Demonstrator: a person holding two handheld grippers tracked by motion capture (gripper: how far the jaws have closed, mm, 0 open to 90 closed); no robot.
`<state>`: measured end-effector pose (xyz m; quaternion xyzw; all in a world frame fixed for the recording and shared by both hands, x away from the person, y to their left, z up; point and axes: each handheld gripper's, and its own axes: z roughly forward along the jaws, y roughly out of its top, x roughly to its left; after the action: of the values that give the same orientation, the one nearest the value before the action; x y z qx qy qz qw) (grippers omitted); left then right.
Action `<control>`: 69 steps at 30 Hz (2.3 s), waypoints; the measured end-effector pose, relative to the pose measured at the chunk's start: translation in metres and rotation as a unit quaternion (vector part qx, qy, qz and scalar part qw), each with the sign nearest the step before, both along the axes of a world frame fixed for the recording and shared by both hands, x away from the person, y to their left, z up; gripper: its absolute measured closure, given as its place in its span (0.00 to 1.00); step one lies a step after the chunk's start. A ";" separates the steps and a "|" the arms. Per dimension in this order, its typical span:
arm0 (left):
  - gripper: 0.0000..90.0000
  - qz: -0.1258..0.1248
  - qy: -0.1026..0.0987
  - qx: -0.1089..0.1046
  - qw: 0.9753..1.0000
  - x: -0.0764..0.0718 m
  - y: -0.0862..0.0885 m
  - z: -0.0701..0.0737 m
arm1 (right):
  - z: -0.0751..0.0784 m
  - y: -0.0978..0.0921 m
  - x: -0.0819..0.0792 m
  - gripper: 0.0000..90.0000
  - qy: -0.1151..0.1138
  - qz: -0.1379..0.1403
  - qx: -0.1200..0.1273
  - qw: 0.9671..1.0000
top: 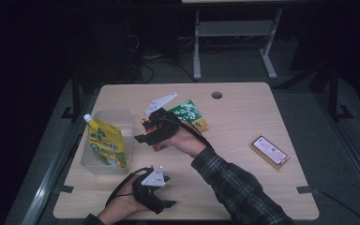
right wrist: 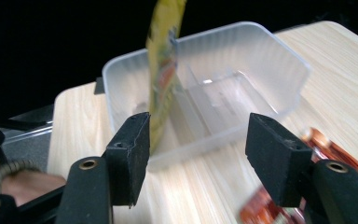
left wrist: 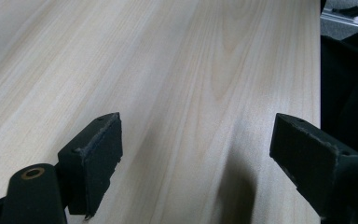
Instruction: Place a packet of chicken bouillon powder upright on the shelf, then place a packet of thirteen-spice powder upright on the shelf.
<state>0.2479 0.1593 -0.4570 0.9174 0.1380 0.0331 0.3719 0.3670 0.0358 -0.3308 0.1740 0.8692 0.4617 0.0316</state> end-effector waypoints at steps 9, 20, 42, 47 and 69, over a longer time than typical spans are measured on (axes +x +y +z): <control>0.18 0.007 0.004 -0.004 1.000 0.002 0.001 0.001 | -0.010 -0.045 -0.012 0.43 -0.010 -0.043 0.000 0.999; 0.18 0.016 -0.002 -0.007 1.000 0.006 0.006 0.002 | -0.033 -0.097 -0.027 0.43 -0.020 -0.096 -0.014 0.995; 0.19 0.037 0.002 -0.017 0.999 0.009 0.012 0.003 | -0.073 -0.230 -0.049 1.00 0.000 -0.242 -0.046 0.969; 0.19 0.038 -0.001 -0.018 0.999 0.010 0.013 0.004 | -0.077 -0.263 -0.045 1.00 0.003 -0.279 -0.055 0.959; 0.19 0.038 -0.001 -0.018 0.999 0.011 0.013 0.003 | -0.107 -0.374 -0.034 1.00 0.032 -0.415 -0.091 0.905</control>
<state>0.2587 0.1723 -0.4540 0.9048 0.1733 0.0453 0.3864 0.3331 -0.3378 -0.4382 0.5305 0.7568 0.3201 0.2082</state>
